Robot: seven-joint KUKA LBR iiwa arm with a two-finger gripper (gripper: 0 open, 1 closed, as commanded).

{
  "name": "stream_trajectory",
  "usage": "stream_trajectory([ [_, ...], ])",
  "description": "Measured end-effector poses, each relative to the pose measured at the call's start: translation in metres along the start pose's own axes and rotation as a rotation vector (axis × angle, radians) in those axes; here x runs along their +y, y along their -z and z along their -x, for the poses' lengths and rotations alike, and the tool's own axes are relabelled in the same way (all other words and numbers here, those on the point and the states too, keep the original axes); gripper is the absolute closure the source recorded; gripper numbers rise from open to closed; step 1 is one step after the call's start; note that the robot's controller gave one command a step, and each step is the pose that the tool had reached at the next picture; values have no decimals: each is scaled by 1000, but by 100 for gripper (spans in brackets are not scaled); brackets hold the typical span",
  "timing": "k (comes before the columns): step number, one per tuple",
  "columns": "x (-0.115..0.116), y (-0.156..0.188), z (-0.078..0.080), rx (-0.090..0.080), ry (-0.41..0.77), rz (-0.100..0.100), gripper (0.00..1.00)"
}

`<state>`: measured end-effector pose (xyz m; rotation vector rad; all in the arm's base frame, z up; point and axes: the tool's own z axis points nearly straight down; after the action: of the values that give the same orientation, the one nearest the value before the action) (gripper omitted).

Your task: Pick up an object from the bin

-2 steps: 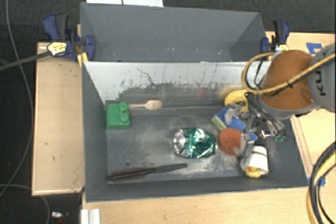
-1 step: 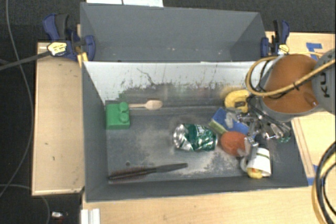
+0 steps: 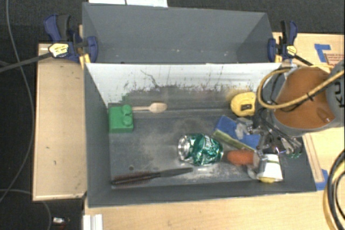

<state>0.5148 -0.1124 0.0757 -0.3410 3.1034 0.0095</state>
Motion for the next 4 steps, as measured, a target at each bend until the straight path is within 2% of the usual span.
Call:
stream_trajectory([
  [1,8,-1,-14,-14,147,-1,0],
  [2,28,-3,-25,-10,88,-2,100],
  [3,28,-3,-25,-10,89,-2,100],
  [4,22,61,-25,-4,86,1,100],
])
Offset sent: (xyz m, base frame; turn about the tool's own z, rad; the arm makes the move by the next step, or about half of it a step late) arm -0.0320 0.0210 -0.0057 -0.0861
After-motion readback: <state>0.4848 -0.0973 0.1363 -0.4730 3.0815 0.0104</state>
